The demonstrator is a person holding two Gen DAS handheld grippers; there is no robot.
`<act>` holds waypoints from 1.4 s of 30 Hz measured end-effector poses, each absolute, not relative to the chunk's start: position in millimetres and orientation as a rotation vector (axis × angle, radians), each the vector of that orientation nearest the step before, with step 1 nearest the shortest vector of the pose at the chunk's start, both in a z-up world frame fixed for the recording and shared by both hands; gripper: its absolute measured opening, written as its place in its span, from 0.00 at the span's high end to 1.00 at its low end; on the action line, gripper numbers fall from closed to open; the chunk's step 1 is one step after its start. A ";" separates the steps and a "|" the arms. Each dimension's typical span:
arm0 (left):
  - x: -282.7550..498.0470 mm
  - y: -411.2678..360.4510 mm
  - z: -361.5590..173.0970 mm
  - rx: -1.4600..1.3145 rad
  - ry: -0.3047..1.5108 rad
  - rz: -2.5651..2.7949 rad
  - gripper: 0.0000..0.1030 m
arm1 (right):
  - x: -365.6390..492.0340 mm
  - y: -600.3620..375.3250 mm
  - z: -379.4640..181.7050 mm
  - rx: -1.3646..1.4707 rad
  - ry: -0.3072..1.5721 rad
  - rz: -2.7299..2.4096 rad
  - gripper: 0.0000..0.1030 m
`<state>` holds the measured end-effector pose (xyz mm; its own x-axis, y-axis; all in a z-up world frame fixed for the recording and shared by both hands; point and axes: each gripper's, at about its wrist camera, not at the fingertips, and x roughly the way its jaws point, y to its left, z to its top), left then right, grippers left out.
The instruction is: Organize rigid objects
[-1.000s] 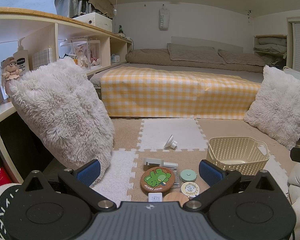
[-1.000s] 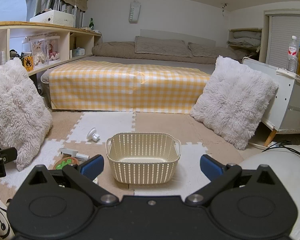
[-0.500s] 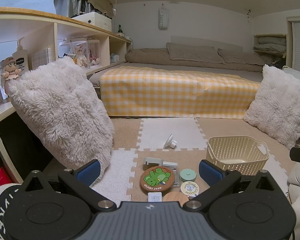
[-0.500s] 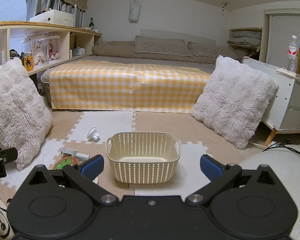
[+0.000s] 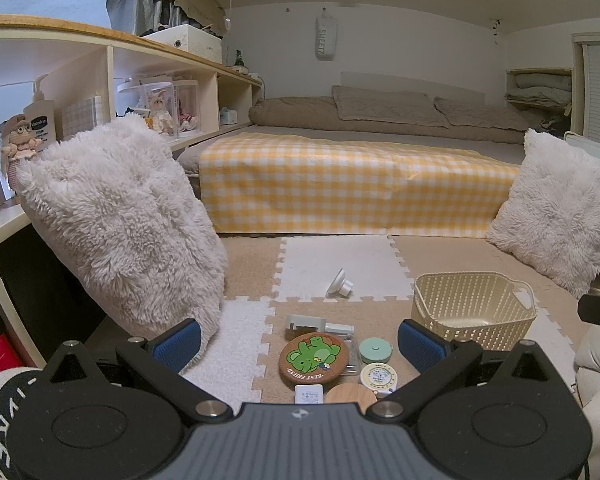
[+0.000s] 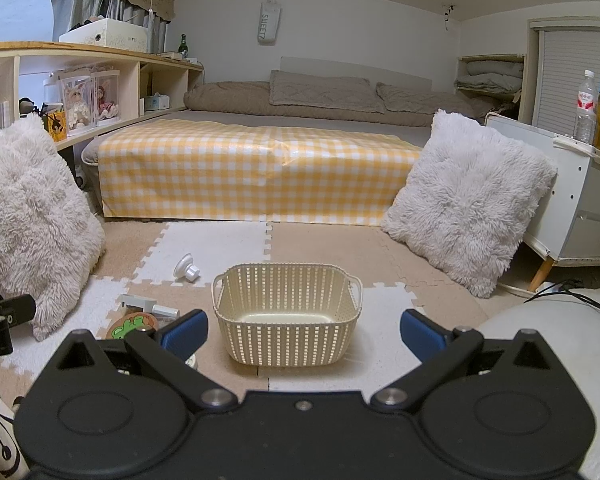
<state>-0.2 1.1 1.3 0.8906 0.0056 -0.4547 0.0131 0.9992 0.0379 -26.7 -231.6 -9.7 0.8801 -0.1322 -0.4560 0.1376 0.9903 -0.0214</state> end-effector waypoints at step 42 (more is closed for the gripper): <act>27.3 -11.2 29.1 0.052 0.429 -0.053 0.00 | 10.5 -242.6 23.4 0.027 0.447 -0.126 0.00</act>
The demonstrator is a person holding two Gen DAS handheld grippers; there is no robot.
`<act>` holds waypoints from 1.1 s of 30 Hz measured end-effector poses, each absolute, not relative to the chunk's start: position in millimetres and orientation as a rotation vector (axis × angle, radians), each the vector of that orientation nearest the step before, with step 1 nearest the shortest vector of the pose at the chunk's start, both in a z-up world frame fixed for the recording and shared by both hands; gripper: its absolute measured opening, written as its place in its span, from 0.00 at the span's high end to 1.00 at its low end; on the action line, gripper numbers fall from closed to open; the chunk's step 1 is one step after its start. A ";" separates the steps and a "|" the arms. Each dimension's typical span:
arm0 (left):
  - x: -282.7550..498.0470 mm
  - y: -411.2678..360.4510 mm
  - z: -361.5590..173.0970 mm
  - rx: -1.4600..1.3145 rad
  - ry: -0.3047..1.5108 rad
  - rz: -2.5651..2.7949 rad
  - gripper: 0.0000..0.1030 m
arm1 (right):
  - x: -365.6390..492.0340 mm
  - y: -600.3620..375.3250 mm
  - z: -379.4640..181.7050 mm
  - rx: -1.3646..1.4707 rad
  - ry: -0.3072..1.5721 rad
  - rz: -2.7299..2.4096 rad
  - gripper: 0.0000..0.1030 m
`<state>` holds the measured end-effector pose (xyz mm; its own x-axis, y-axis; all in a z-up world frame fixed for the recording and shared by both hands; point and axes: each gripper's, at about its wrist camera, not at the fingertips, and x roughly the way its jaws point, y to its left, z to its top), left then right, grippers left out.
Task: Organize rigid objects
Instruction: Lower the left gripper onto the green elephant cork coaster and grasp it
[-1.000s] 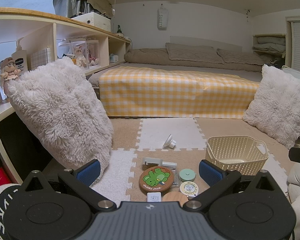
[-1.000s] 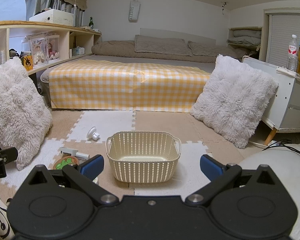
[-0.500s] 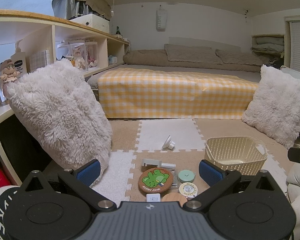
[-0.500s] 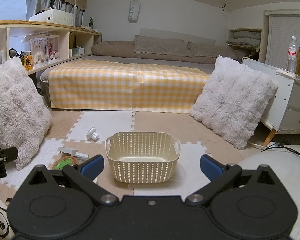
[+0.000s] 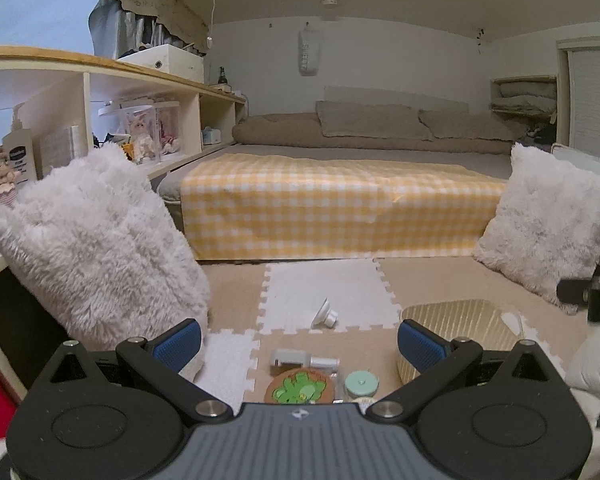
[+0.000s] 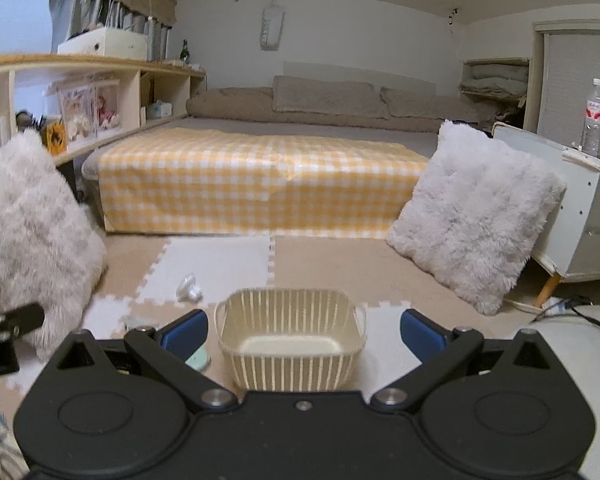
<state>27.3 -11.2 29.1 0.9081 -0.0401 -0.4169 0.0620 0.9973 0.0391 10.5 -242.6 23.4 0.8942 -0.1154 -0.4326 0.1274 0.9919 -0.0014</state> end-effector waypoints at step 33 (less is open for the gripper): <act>241.9 5.1 -55.6 -0.011 0.928 -0.131 0.00 | 205.6 -362.2 -76.9 0.156 0.733 -0.182 0.00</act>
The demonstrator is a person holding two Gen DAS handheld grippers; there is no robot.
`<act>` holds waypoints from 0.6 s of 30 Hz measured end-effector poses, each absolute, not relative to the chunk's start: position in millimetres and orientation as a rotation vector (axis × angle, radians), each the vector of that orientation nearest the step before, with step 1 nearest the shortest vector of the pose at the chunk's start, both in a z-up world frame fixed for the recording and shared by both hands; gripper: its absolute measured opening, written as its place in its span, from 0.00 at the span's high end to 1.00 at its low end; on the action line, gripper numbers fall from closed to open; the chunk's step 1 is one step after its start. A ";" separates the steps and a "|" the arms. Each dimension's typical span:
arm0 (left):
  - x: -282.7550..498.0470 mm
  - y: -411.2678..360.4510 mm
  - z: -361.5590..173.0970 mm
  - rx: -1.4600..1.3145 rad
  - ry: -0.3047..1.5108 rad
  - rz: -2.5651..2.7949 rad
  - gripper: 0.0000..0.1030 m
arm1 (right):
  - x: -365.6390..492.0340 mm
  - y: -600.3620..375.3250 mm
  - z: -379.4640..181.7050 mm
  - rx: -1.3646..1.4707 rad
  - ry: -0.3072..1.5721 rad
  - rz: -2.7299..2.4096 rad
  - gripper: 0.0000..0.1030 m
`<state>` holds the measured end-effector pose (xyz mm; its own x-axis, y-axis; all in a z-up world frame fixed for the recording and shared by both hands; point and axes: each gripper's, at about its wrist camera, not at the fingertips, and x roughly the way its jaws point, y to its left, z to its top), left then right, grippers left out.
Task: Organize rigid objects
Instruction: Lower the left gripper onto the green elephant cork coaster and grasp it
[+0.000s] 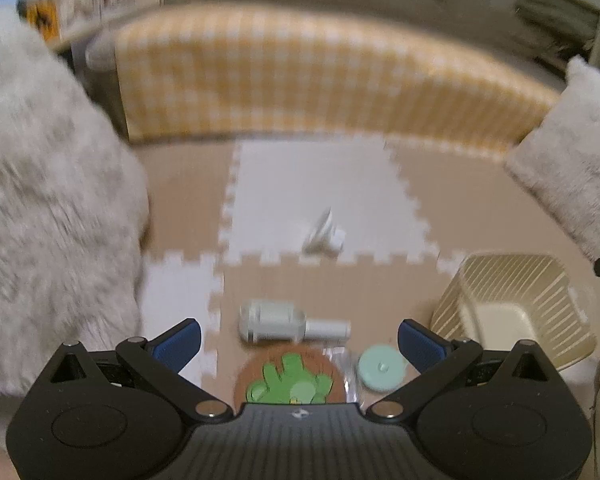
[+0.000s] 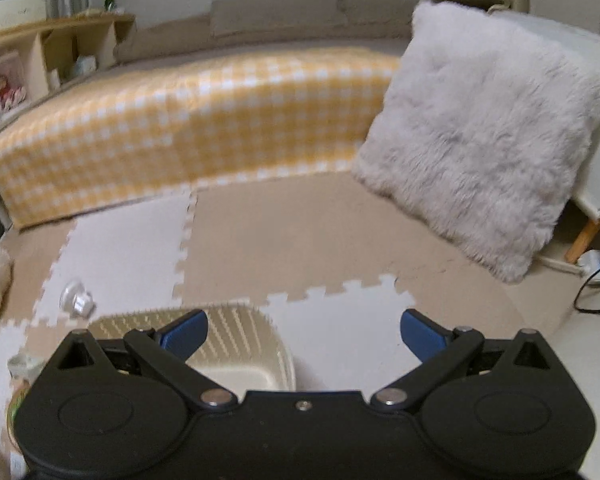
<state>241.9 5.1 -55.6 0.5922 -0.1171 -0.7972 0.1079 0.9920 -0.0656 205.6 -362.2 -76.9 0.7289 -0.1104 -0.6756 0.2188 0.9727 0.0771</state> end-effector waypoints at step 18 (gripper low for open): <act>272.5 16.5 -161.3 -0.095 1.254 -0.084 0.00 | 229.0 -370.7 -115.8 0.231 0.907 -0.176 0.01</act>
